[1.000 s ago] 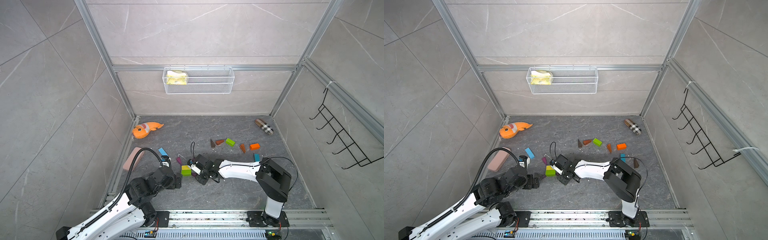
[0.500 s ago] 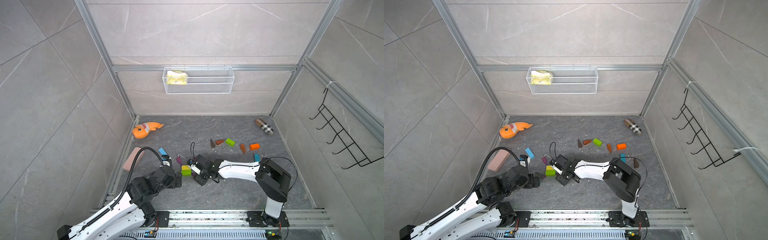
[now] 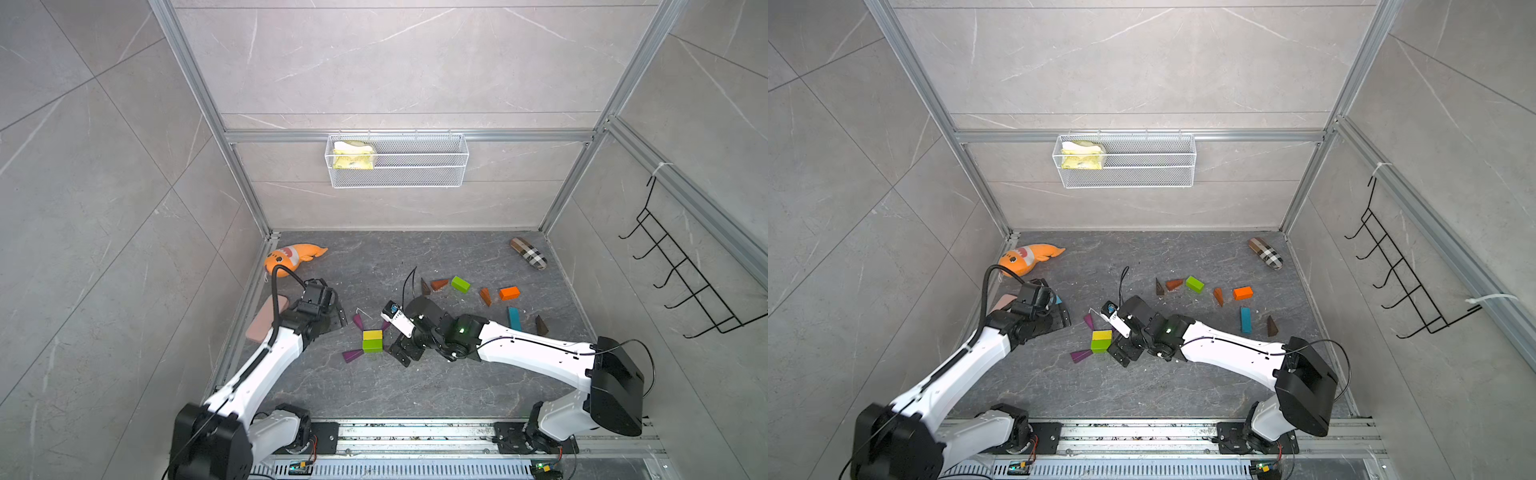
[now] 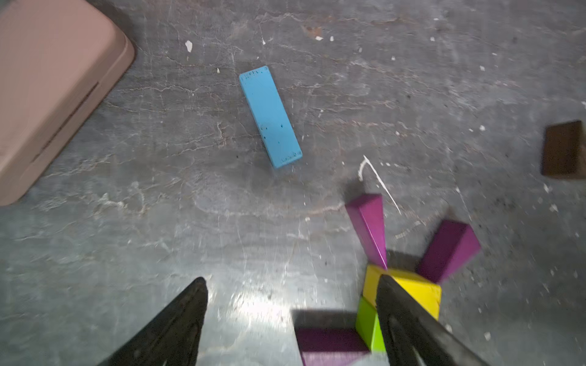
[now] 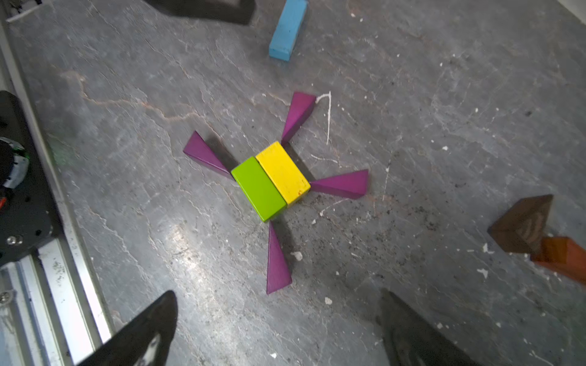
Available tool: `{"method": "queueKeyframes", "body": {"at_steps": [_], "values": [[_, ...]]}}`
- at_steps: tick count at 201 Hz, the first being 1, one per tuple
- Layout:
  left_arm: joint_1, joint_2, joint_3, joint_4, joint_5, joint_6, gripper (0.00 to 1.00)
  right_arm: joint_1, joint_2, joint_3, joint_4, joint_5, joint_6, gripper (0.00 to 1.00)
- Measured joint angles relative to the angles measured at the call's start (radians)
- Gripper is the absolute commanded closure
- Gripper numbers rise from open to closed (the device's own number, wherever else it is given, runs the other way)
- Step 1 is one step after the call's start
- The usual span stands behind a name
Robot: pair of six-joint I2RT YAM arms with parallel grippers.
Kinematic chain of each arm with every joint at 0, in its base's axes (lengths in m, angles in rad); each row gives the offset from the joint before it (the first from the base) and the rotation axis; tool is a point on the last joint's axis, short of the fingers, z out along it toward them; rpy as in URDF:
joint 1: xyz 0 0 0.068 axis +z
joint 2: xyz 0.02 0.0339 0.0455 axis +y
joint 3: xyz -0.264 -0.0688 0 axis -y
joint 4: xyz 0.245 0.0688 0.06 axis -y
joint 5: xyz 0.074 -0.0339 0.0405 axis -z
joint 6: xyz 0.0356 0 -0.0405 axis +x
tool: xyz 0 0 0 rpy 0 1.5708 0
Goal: Assemble a small pinwheel with building blocks
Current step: Pick up the building block from the center of the board.
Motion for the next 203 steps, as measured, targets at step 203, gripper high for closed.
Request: {"method": "queueKeyframes", "body": {"at_steps": [203], "values": [[0.086,0.514,0.259,0.098,-0.073,-0.007,0.36,-0.062,-0.141,-0.233,0.288,-0.379,-0.029,0.01]]}}
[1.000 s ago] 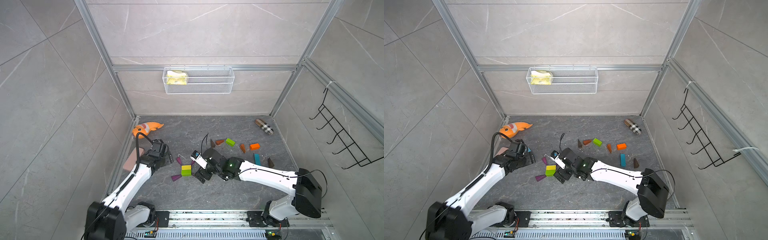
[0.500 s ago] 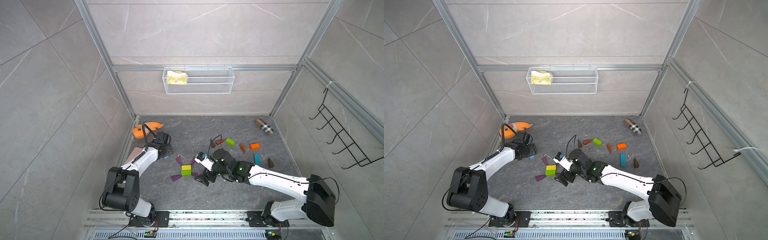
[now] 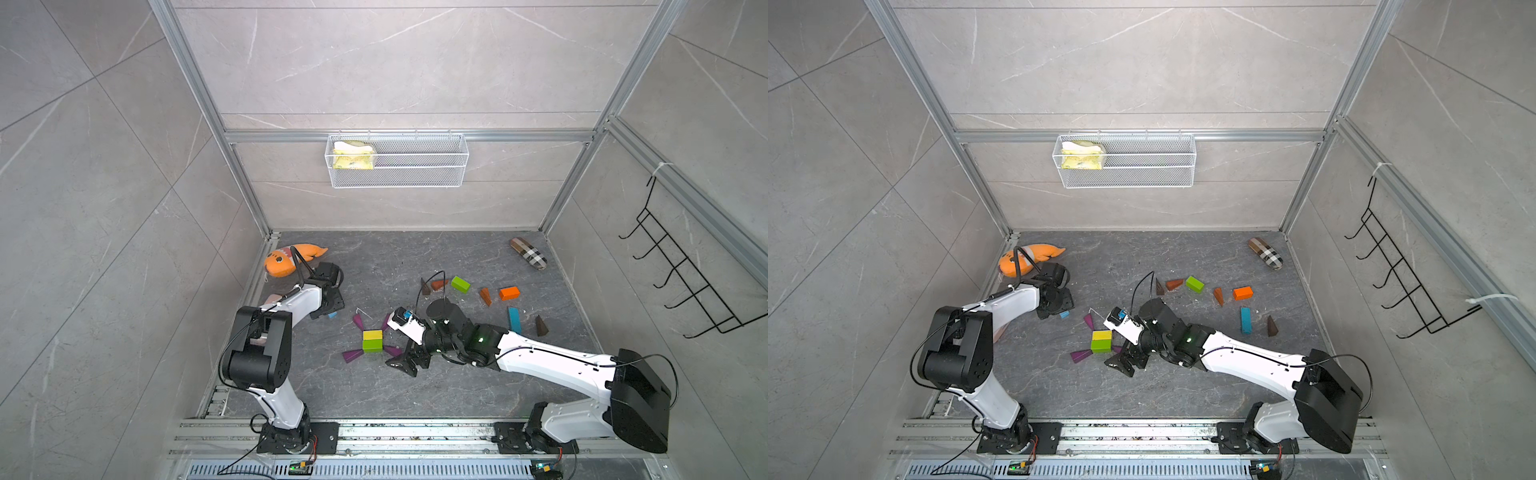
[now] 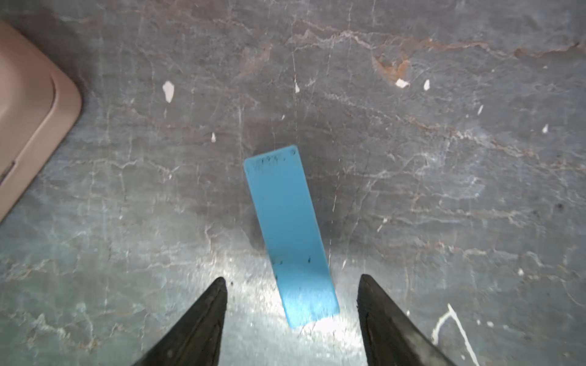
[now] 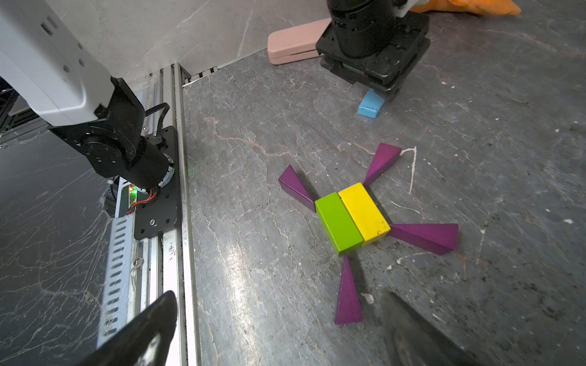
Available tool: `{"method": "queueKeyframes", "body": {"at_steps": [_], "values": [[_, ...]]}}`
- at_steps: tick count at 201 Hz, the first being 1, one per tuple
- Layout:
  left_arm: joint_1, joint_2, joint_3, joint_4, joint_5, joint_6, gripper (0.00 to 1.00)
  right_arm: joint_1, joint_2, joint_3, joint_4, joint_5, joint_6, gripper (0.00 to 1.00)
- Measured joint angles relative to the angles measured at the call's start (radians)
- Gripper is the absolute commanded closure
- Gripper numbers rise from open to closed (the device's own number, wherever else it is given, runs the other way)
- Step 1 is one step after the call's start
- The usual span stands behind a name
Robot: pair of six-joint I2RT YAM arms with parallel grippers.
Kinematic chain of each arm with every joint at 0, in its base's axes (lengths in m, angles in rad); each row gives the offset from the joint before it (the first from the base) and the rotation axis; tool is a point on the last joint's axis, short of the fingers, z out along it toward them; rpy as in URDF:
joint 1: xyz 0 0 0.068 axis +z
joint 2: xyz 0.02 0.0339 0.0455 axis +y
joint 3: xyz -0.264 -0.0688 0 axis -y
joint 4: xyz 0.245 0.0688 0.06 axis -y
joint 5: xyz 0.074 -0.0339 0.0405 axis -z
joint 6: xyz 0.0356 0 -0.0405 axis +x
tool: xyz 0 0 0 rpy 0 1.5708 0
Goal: Assemble a small pinwheel with building blocks
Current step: Pick up the building block from the center of the board.
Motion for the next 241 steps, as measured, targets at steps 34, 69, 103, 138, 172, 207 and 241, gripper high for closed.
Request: {"method": "queueKeyframes", "body": {"at_steps": [34,69,103,138,172,207,241], "values": [[0.002,0.067,0.073,0.006,-0.025,-0.016,0.39,0.000,0.007,0.000,-0.001,-0.003,-0.004,0.01],[0.002,0.121,0.096,0.005,-0.044,-0.042,0.43,0.000,0.008,0.000,-0.002,-0.003,-0.008,0.01],[0.002,0.125,0.082,0.008,-0.064,-0.078,0.45,0.000,0.010,0.000,-0.002,-0.003,-0.011,0.01],[0.002,0.125,0.076,0.016,-0.072,-0.095,0.48,0.000,0.031,0.000,-0.002,-0.003,-0.015,0.01],[0.002,0.122,0.048,0.049,-0.072,-0.118,0.53,0.000,0.050,0.000,-0.005,-0.003,-0.019,0.01],[0.002,0.114,0.029,0.082,-0.071,-0.134,0.70,0.000,0.062,0.001,-0.010,-0.003,-0.022,0.01],[0.002,0.105,0.017,0.093,-0.069,-0.134,0.79,0.000,0.063,0.002,-0.010,-0.003,-0.023,0.01]]}}
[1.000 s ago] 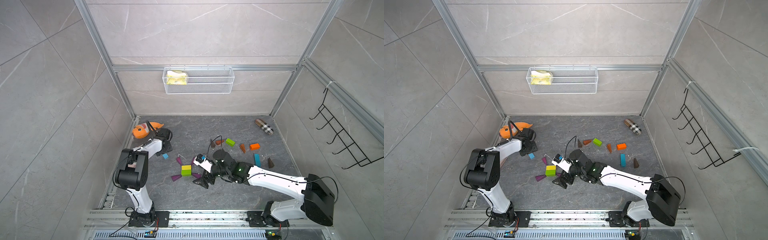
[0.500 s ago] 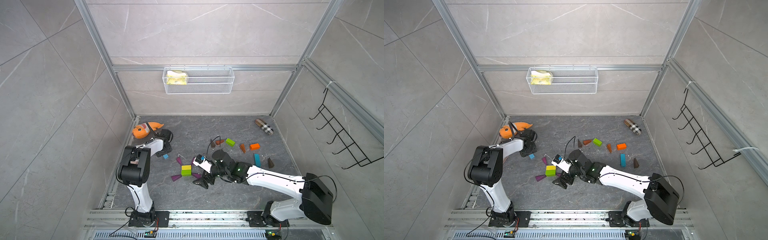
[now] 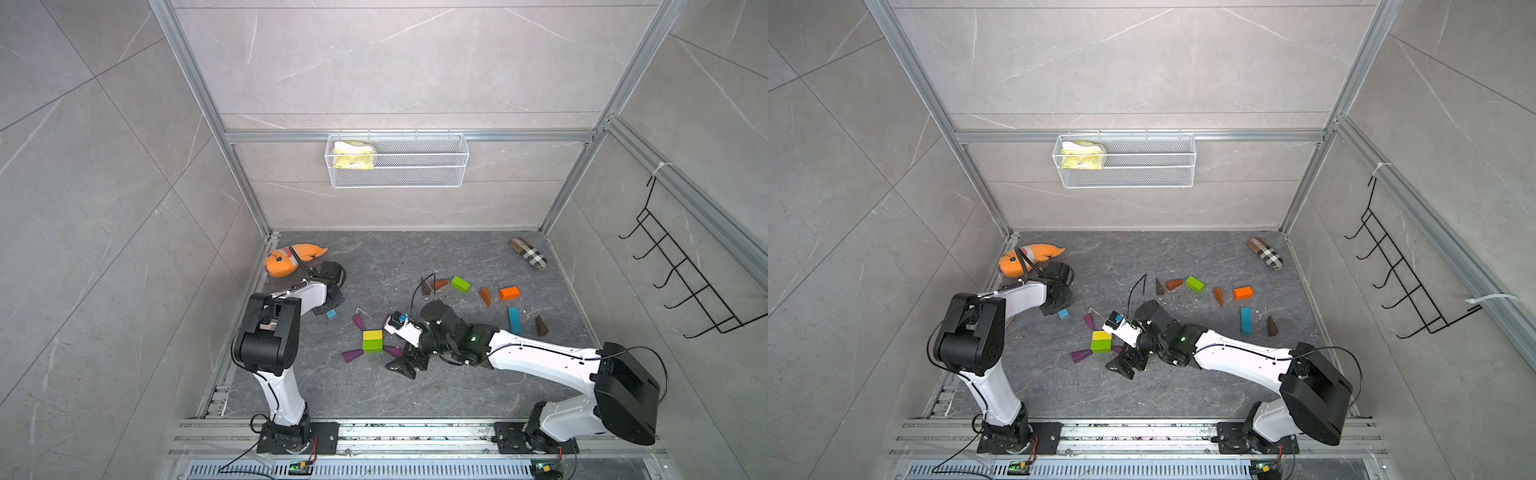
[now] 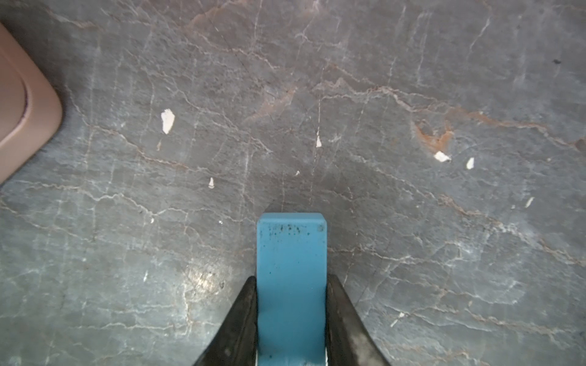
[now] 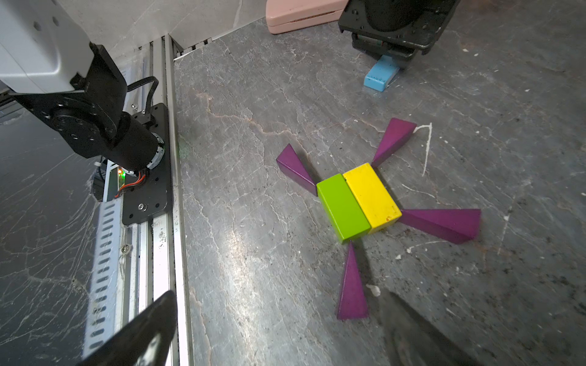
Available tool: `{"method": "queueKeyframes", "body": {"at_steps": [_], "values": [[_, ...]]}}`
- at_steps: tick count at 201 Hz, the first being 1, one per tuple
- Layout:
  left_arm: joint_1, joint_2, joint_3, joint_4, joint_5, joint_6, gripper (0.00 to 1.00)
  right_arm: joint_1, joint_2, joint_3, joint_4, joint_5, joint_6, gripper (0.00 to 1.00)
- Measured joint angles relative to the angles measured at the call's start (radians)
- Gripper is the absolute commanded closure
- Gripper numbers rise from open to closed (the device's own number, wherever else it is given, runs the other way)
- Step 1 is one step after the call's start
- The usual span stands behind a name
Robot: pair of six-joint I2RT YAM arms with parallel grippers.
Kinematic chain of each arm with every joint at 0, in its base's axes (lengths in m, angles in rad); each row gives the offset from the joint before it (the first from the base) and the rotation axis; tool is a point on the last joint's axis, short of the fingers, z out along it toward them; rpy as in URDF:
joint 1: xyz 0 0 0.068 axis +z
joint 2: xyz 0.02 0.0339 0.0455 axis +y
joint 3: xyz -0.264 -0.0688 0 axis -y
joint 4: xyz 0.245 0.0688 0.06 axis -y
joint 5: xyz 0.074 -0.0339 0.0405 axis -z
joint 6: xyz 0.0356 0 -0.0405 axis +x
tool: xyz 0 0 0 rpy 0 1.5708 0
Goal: Assemble a small pinwheel with building blocks
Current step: Pick up the building block from the center of the board.
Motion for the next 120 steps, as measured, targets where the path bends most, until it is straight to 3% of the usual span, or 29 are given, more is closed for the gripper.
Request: {"method": "queueKeyframes", "body": {"at_steps": [38,72,92,120], "values": [[0.000,-0.069,-0.071,-0.014,0.035,0.019,0.85,-0.001,0.000,0.000,-0.002,0.005,0.000,0.01],[-0.023,-0.237,-0.154,-0.104,0.082,0.059,0.85,-0.007,-0.023,-0.013,-0.018,0.036,0.002,0.00],[-0.077,-0.375,-0.175,-0.172,0.086,0.072,0.85,-0.008,-0.074,-0.063,-0.020,0.059,0.017,0.01],[-0.232,-0.554,-0.182,-0.279,0.055,0.053,0.85,-0.008,-0.176,-0.159,-0.038,0.098,0.068,0.00]]}}
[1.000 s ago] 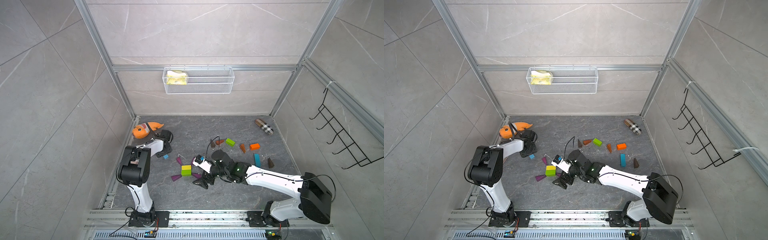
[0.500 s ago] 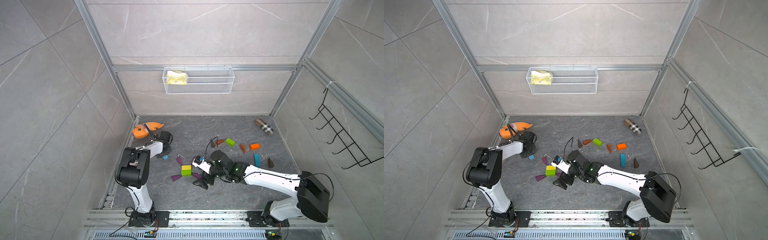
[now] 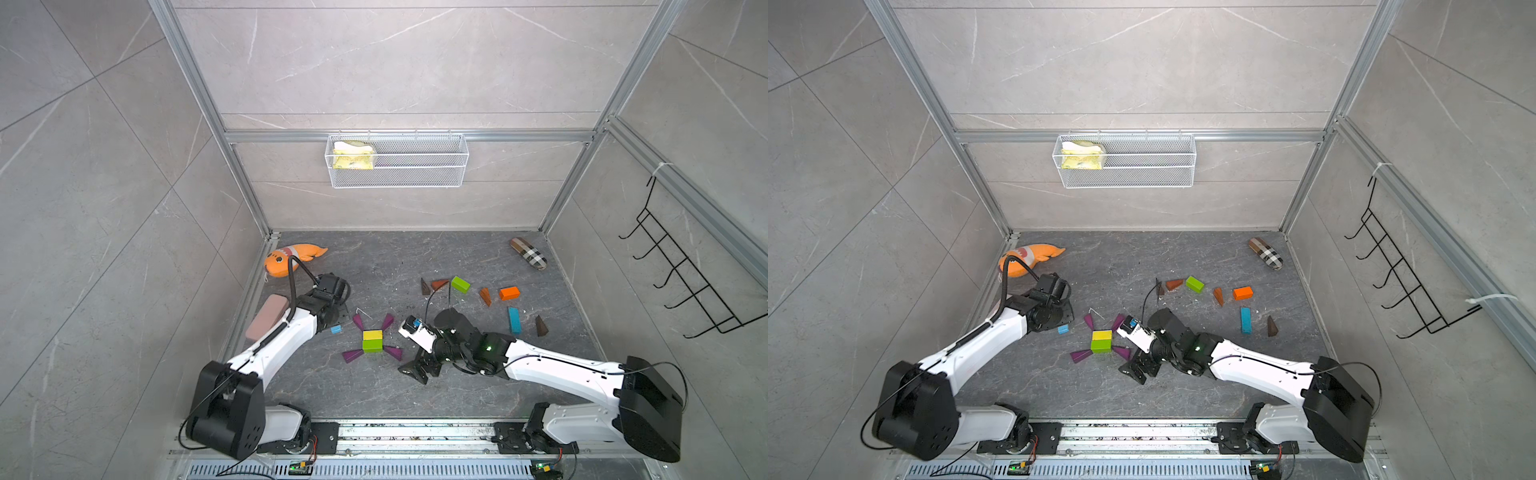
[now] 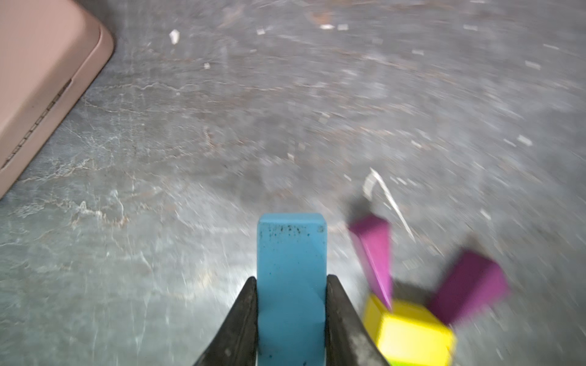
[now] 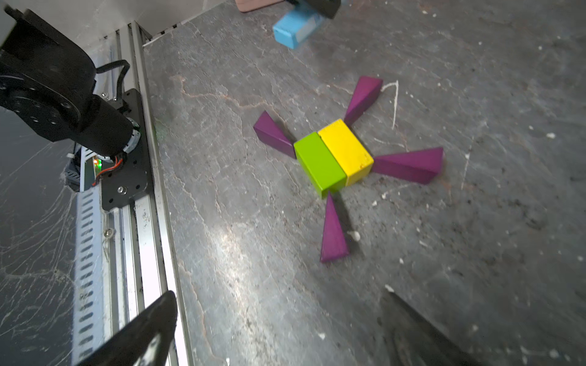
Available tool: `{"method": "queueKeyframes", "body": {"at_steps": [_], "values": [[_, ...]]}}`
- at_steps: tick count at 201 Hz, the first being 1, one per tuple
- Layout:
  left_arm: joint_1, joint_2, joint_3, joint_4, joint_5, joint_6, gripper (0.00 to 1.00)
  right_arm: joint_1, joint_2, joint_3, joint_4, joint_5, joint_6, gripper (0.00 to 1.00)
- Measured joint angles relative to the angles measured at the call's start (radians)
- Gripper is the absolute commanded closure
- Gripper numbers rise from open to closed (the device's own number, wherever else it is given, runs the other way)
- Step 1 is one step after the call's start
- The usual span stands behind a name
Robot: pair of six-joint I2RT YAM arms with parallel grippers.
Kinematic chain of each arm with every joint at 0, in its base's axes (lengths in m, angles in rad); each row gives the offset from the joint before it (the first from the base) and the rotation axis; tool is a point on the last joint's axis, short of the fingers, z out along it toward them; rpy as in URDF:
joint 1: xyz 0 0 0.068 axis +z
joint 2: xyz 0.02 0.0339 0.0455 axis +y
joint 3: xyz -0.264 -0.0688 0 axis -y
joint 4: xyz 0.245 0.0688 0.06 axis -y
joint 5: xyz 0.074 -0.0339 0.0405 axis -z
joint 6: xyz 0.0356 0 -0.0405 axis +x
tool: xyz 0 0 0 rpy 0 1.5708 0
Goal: Assemble a small pinwheel with building blocks
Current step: Pick up the building block from the center of the board, then assemble the building block at the center of the board.
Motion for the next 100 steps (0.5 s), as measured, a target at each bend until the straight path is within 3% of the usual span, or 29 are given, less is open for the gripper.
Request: {"method": "queueKeyframes", "body": {"at_steps": [43,100], "values": [[-0.299,-0.169,-0.051,-0.132,-0.036,-0.136,0.85,0.000,-0.137,-0.110,-0.017,0.024,0.124,0.01],[-0.612,-0.127,-0.071,-0.201,-0.104,-0.343,0.85,0.111,-0.163,-0.169,-0.025,0.091,0.246,0.00]]}}
